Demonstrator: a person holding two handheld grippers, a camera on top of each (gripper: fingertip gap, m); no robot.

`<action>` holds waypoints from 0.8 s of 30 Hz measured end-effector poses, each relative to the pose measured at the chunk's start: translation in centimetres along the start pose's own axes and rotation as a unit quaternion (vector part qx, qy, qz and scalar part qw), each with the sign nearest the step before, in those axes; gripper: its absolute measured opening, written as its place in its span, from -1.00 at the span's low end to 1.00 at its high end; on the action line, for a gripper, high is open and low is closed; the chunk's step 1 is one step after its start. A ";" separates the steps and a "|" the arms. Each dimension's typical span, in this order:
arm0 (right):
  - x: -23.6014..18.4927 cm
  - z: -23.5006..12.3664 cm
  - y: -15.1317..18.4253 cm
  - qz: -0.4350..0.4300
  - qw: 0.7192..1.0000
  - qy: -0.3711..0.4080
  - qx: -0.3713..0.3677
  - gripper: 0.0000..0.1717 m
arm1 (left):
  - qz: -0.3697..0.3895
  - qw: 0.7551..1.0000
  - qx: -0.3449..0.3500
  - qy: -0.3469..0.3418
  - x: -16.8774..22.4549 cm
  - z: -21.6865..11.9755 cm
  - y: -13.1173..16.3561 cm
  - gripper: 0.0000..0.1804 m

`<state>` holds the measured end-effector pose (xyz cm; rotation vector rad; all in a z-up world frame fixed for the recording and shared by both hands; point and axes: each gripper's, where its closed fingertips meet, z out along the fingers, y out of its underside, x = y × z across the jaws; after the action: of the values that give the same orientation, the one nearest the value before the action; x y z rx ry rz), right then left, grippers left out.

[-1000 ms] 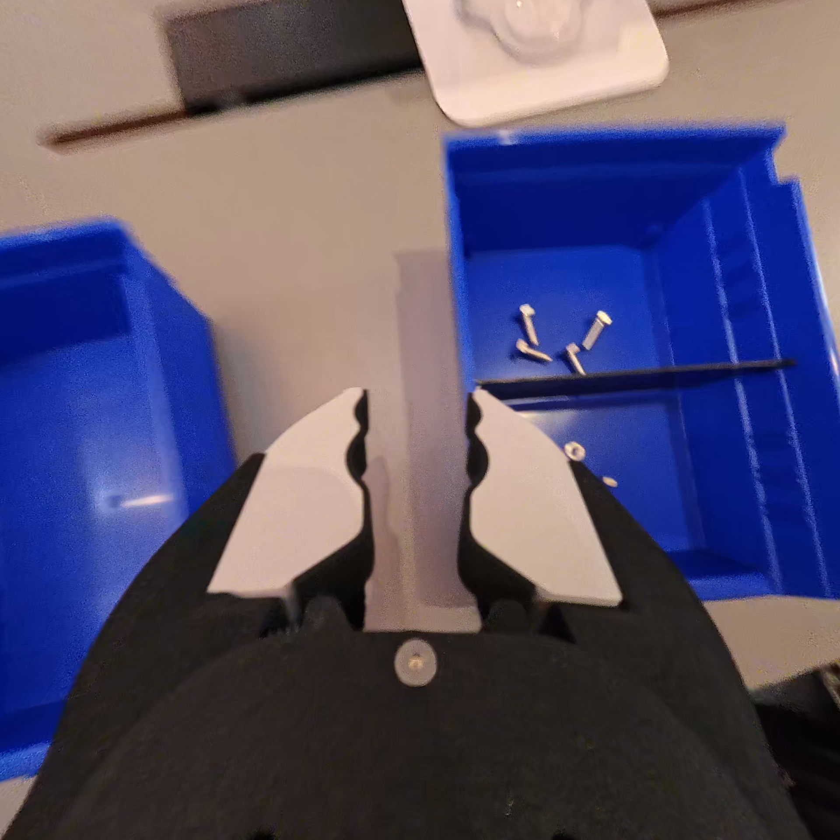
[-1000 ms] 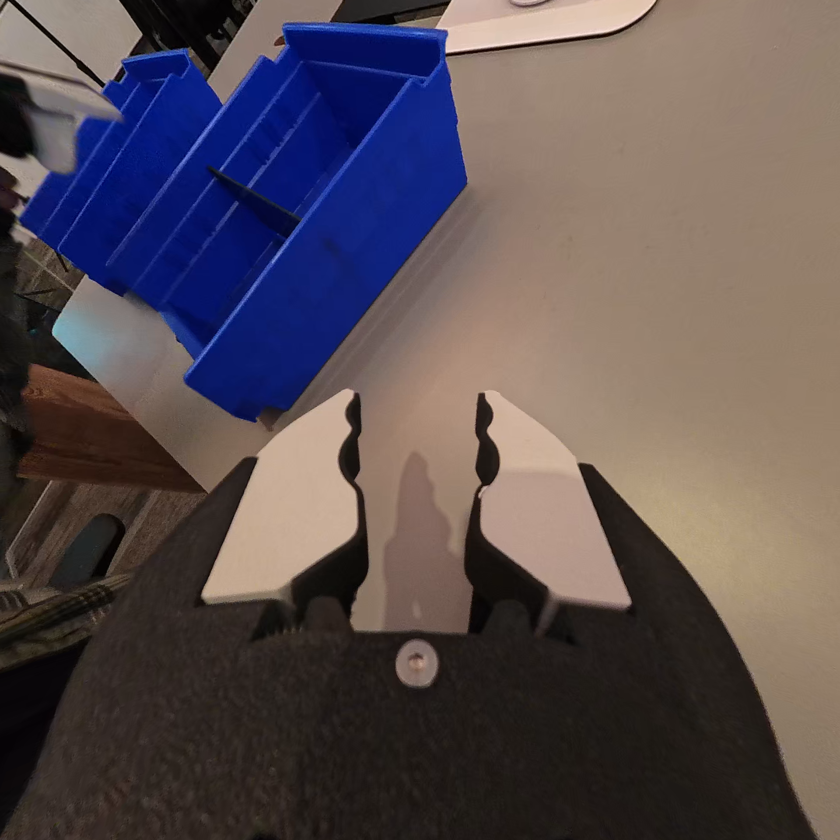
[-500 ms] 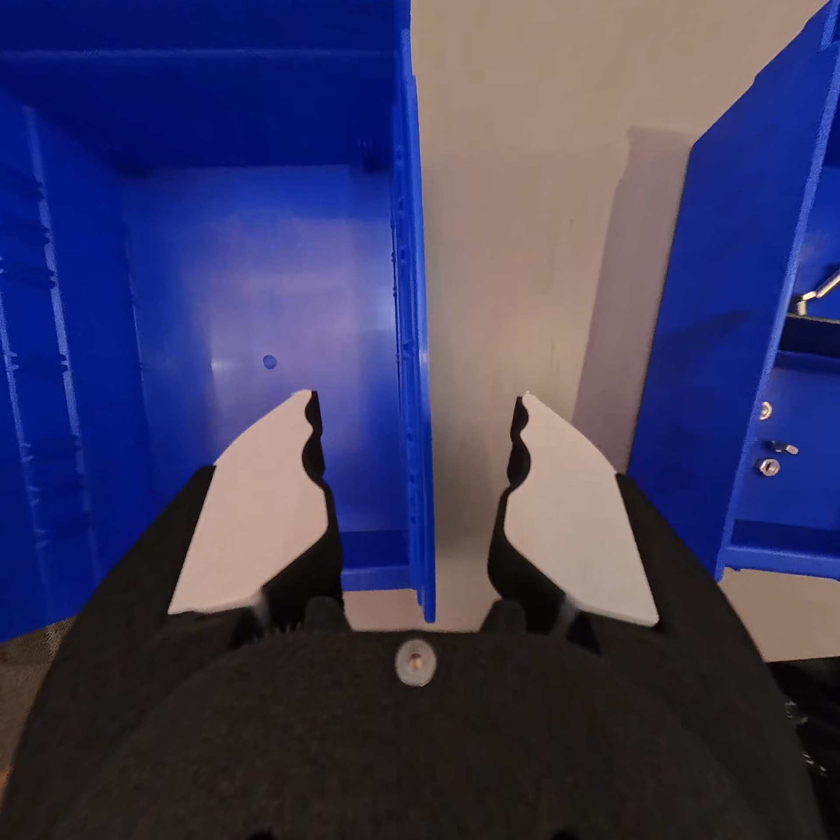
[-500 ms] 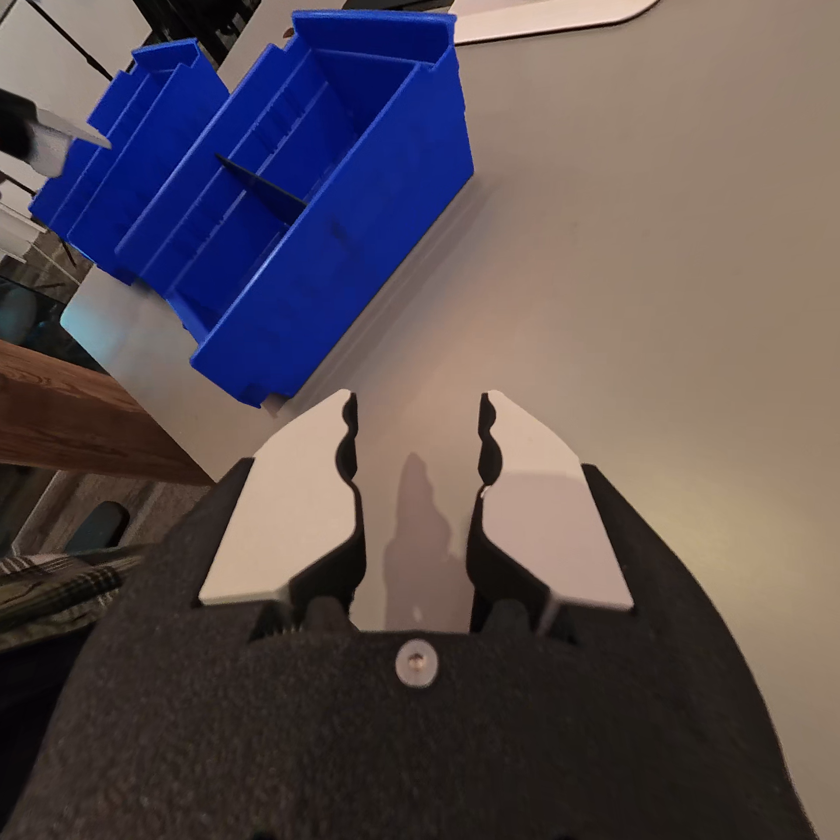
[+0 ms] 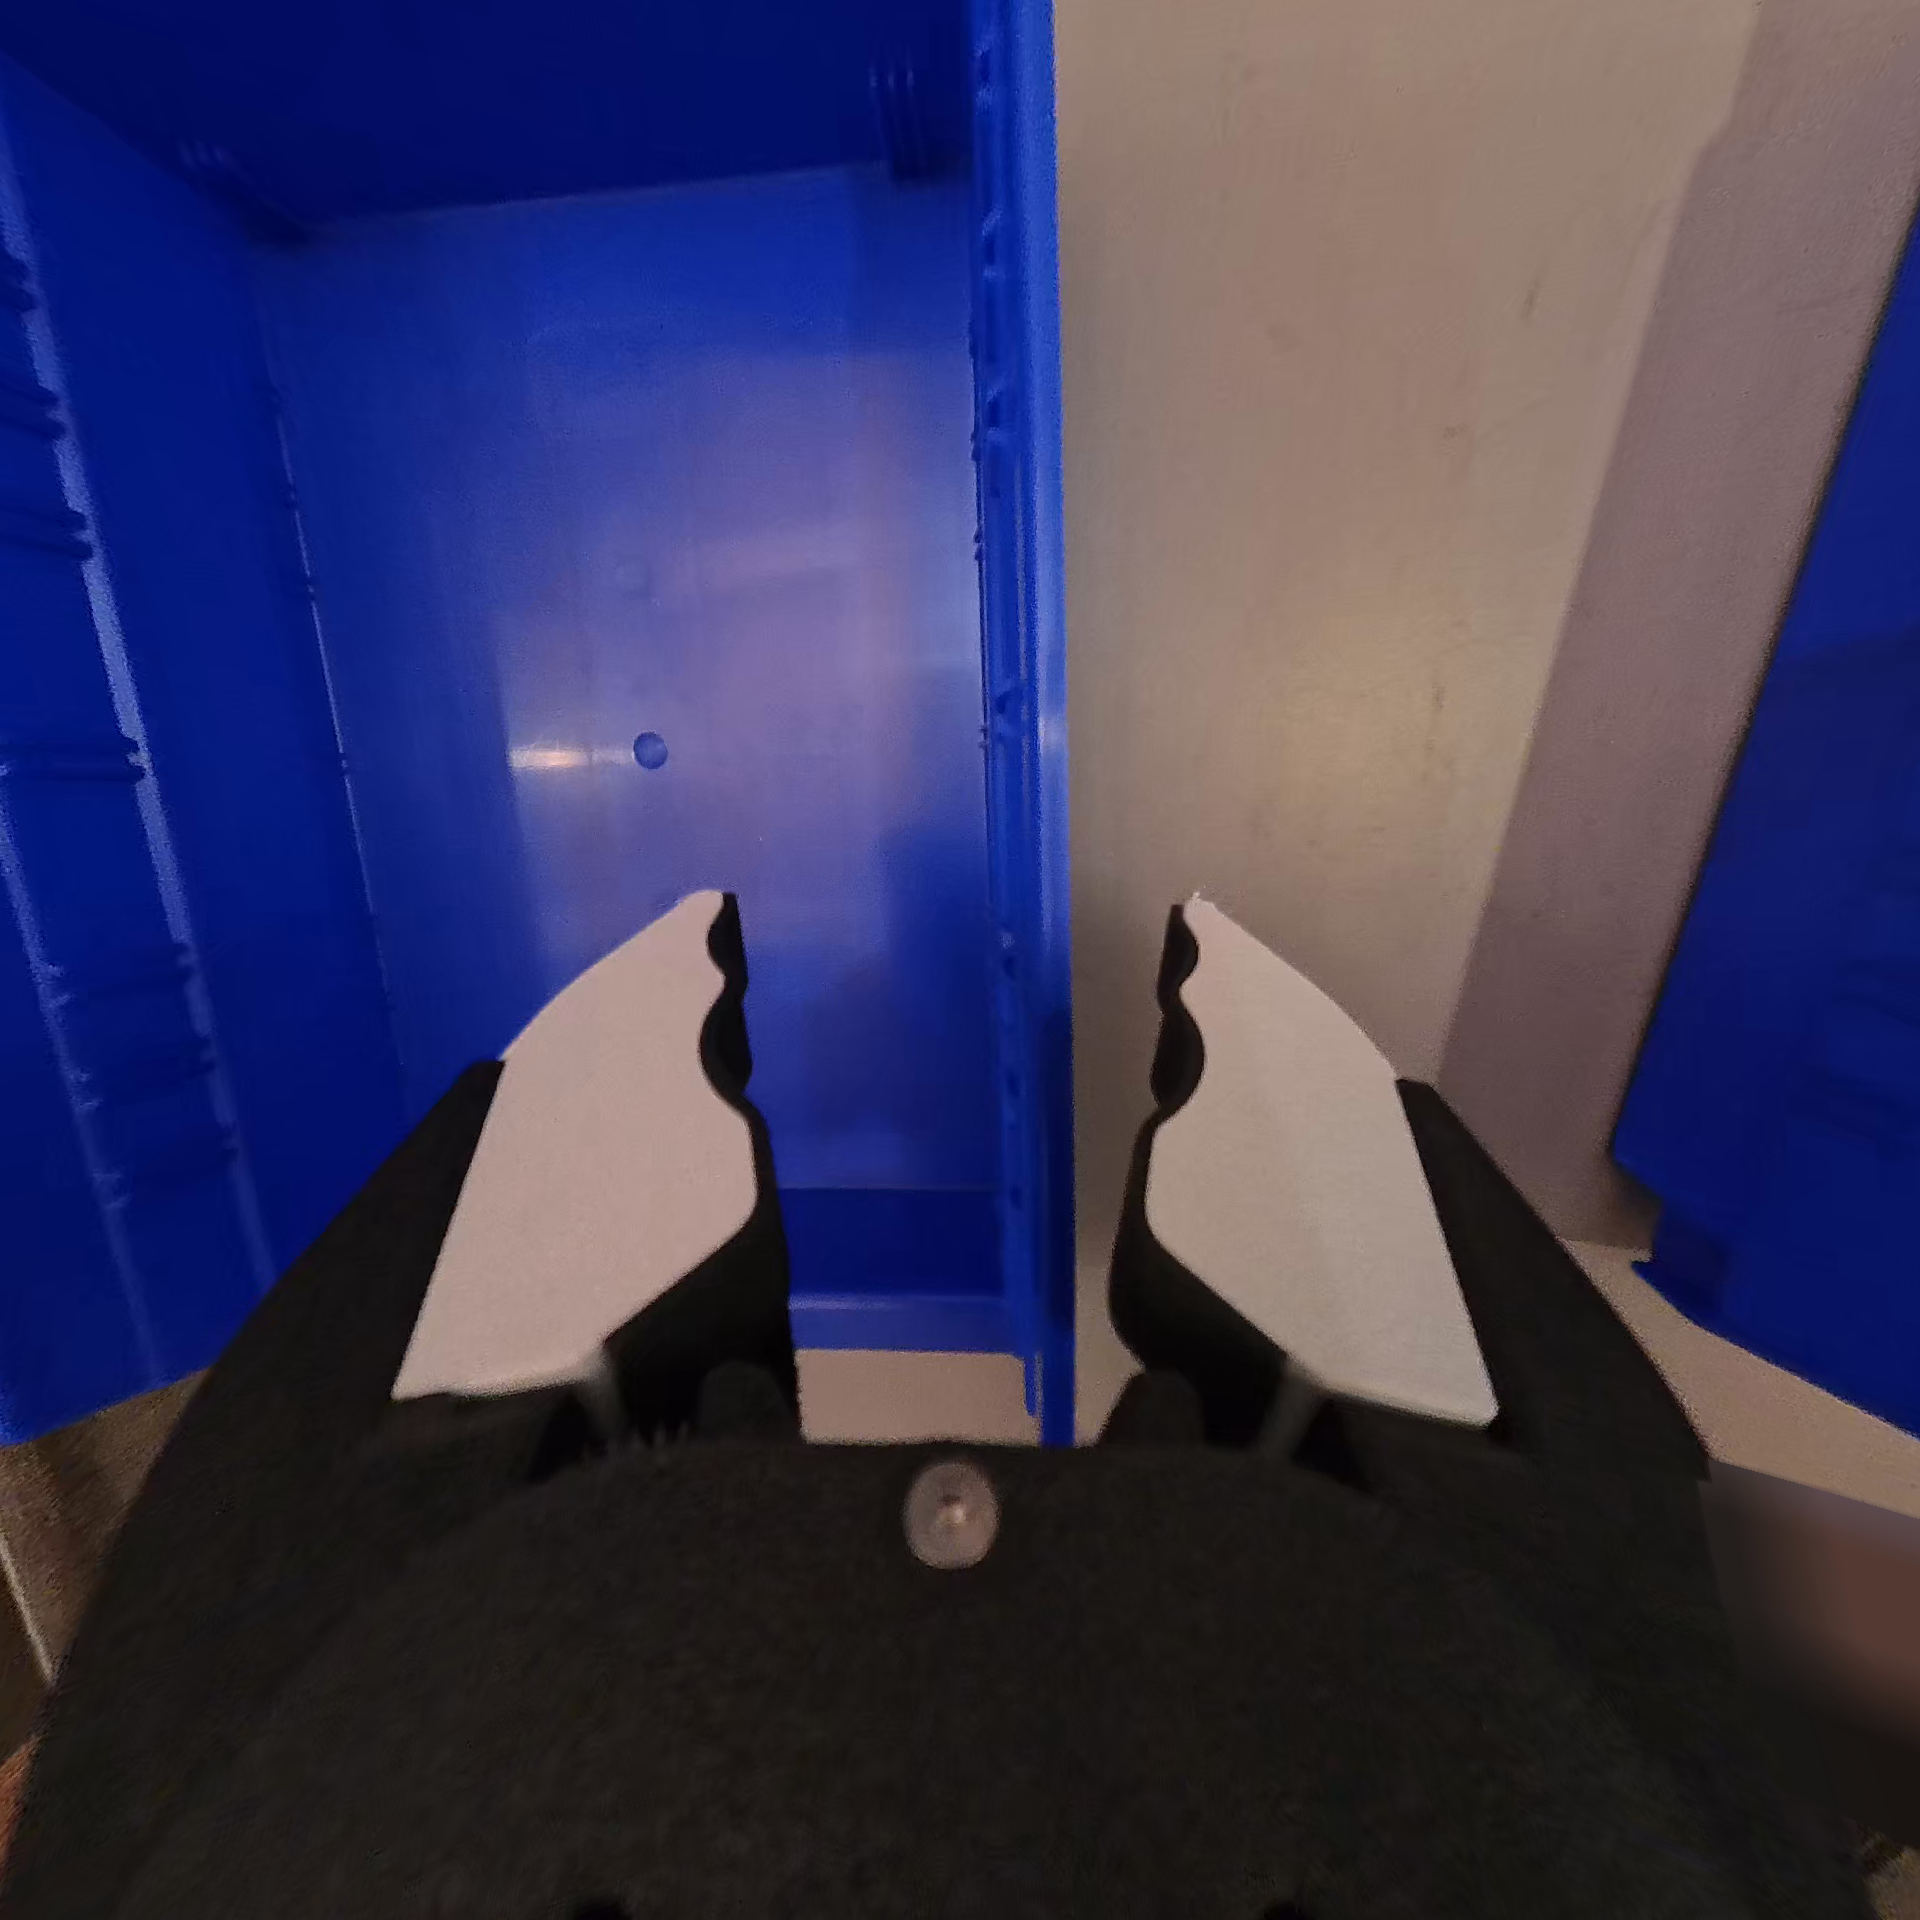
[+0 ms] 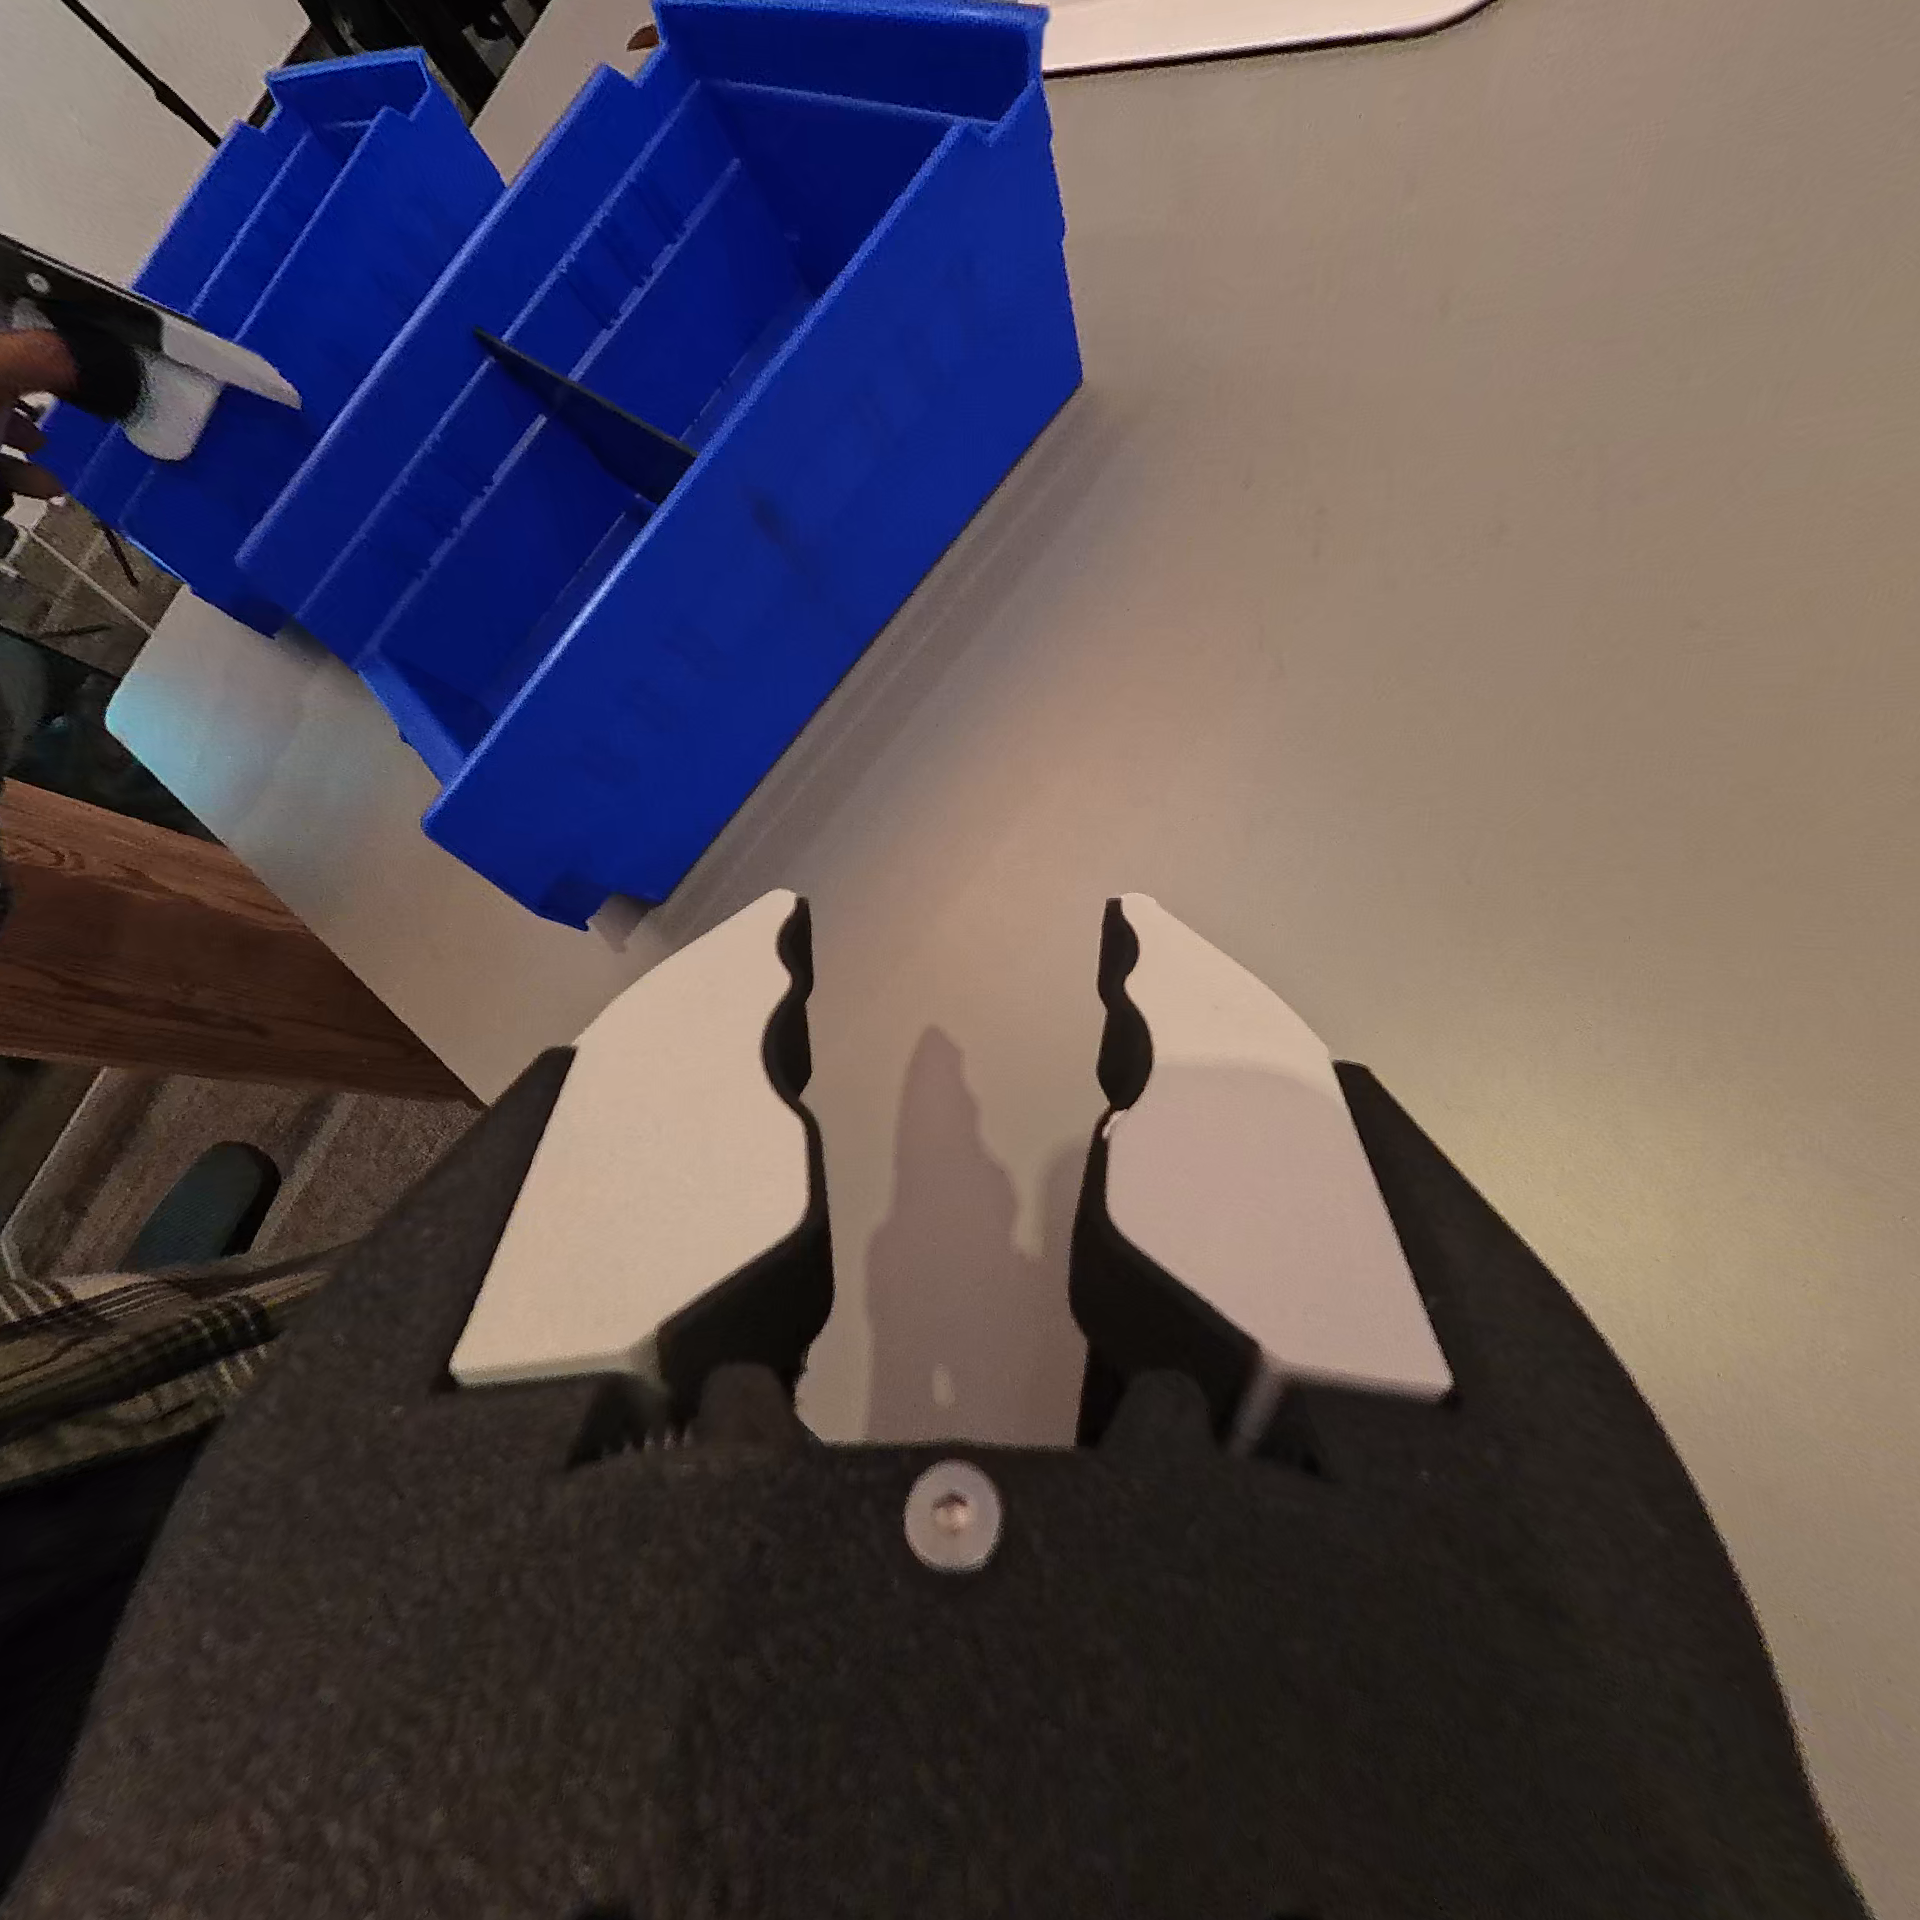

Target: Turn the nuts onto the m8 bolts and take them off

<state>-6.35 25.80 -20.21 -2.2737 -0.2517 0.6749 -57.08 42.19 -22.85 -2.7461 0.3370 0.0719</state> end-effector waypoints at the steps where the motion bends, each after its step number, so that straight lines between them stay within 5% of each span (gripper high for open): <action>1: -0.1 0.0 0.0 -0.001 1.000 0.000 -0.001 -0.38 | 0.000 1.000 -0.006 -0.003 -0.2 0.2 0.2 -0.15; 6: -0.3 0.2 -0.2 -0.004 1.000 0.000 -0.002 -0.38 | -0.009 0.999 -0.037 0.026 0.0 1.7 1.2 -0.36; 8: -0.3 0.2 -0.3 -0.005 1.000 0.001 -0.002 -0.38 | -0.003 0.996 -0.053 0.069 1.2 2.2 1.7 -0.82; 10: -0.2 0.2 -0.3 -0.006 1.000 0.003 -0.002 -0.39 | 0.017 0.998 -0.061 0.017 0.1 2.4 1.9 -0.94; 24: -0.5 0.5 -0.3 -0.004 1.000 -0.005 -0.002 -0.43 | 0.008 1.000 -0.015 0.000 -1.2 -0.8 -0.2 -0.95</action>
<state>-7.02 26.13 -20.15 -2.2724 -0.2673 0.6810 -58.19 42.36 -21.94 -2.7739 0.3608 0.0813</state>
